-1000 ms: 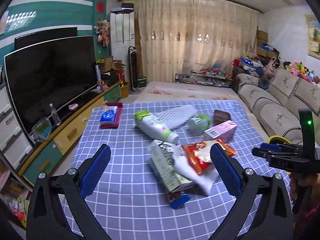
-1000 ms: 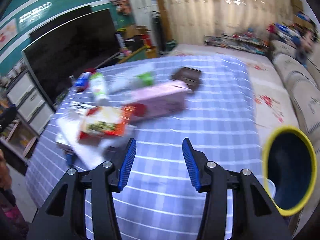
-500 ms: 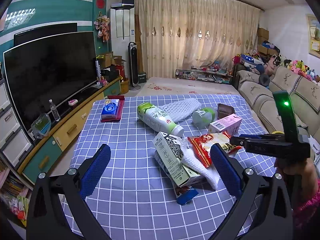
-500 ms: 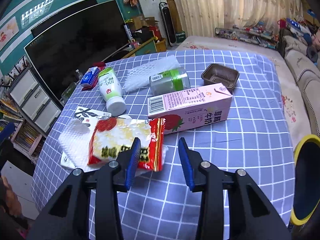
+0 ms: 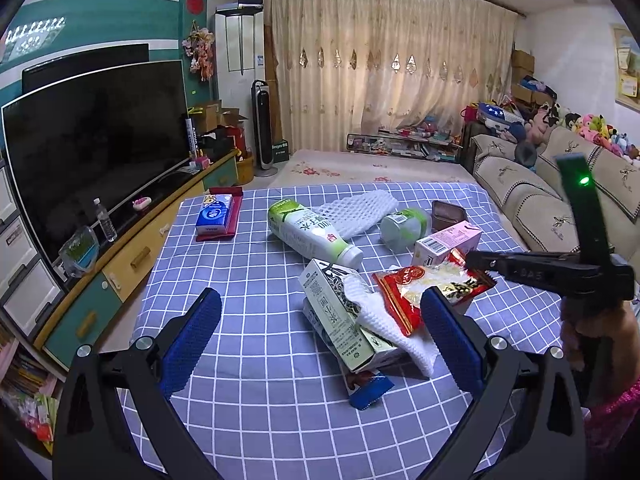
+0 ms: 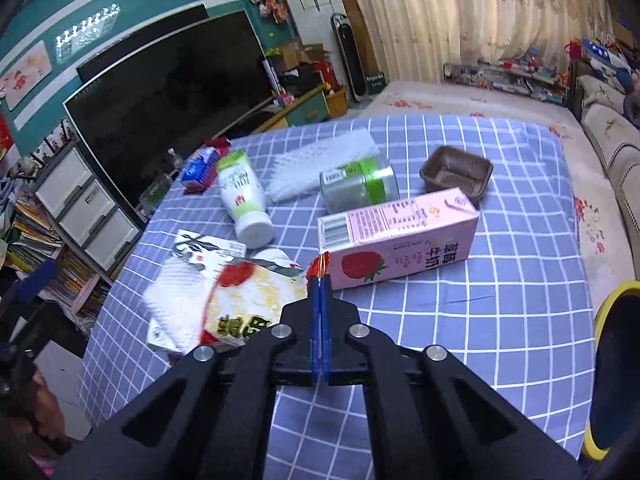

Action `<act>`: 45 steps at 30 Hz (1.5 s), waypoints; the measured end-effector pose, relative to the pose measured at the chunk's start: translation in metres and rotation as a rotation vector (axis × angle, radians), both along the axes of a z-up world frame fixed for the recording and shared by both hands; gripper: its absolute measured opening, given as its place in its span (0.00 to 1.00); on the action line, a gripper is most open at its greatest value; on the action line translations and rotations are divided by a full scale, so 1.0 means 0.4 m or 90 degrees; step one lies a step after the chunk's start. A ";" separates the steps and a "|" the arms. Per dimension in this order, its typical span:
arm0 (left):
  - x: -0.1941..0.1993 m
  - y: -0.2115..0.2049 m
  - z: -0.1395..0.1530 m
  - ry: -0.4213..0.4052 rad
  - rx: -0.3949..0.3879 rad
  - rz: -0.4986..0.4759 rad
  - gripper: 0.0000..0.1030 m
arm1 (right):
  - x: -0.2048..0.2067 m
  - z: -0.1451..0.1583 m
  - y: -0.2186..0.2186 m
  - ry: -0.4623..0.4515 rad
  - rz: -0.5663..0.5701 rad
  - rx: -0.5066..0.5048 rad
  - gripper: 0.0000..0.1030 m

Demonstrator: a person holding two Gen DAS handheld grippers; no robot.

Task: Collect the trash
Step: 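Grasp the red snack bag with the right gripper and lift it, then carry the snack bag toward the bin with the right gripper while the left gripper grasps the white knitted cloth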

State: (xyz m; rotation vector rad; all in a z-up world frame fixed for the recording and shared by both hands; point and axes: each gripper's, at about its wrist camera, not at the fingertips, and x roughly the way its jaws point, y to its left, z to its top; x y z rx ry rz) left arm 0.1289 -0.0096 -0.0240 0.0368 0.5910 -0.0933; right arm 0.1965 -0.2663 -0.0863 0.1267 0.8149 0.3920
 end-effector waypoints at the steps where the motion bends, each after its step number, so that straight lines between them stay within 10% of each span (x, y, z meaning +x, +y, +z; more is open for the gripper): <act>1: -0.001 -0.003 0.000 -0.001 0.000 -0.002 0.95 | -0.010 0.011 -0.002 -0.009 0.001 0.004 0.01; 24: -0.015 -0.067 0.005 -0.002 0.009 -0.045 0.95 | -0.188 0.211 -0.128 -0.144 -0.019 0.048 0.01; 35: -0.013 -0.184 -0.066 0.008 0.023 -0.205 0.95 | -0.195 0.238 -0.149 -0.155 -0.033 0.037 0.01; 45: 0.040 -0.349 -0.167 -0.030 0.170 -0.335 0.93 | -0.180 0.254 -0.156 -0.158 -0.026 0.039 0.01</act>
